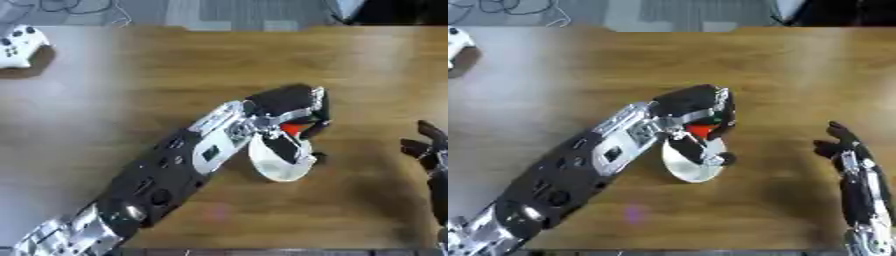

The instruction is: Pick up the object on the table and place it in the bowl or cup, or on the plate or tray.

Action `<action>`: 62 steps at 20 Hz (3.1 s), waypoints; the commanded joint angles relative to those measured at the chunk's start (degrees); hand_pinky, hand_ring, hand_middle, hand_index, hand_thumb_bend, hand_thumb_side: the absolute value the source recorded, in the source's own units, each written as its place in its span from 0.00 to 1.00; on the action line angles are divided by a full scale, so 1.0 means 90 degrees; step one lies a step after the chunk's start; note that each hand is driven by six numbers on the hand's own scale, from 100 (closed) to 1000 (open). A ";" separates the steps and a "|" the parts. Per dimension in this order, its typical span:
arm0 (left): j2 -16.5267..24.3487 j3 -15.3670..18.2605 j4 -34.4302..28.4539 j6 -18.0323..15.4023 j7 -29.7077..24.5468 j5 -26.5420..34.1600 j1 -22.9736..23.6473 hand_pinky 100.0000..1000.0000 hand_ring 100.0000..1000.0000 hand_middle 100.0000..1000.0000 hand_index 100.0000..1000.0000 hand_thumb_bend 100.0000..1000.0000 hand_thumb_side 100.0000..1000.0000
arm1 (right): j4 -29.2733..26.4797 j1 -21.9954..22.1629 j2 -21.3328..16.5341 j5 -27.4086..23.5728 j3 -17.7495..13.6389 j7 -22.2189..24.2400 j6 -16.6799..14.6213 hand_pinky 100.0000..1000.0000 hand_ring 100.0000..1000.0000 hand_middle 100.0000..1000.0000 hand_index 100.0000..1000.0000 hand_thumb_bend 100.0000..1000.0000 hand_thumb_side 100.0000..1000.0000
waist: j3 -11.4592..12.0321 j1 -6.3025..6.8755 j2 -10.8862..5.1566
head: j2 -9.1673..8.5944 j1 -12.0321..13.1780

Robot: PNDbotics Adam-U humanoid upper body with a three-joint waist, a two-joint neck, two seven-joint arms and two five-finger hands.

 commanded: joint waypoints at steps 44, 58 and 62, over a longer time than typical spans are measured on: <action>0.0476 0.0344 -0.0814 -0.0340 0.0164 0.0334 -0.0210 1.00 0.74 0.61 0.73 0.96 0.93 | 0.0154 -0.0002 -0.0210 0.0124 -0.0141 -0.0079 -0.0133 0.74 0.71 0.90 0.80 0.00 0.73 | 0.0228 -0.0080 -0.0203 | 0.0001 -0.0070; 0.1290 0.1157 -0.1680 0.0609 0.0219 -0.0064 0.0645 0.72 1.00 0.88 0.93 0.70 1.00 | -0.0720 -0.0111 -0.0347 0.0060 -0.0093 0.0074 -0.0077 0.77 0.83 0.94 0.80 0.00 0.67 | 0.0621 0.0067 -0.0193 | 0.0001 -0.0210; 0.1526 0.1425 -0.1802 0.0919 0.0386 -0.0055 0.1109 0.74 1.00 0.88 0.94 0.69 1.00 | -0.0862 -0.0155 -0.0380 0.0245 -0.0064 0.0165 -0.0109 0.83 0.92 0.98 0.80 0.00 0.64 | 0.0778 0.0107 -0.0175 | 0.0001 -0.0177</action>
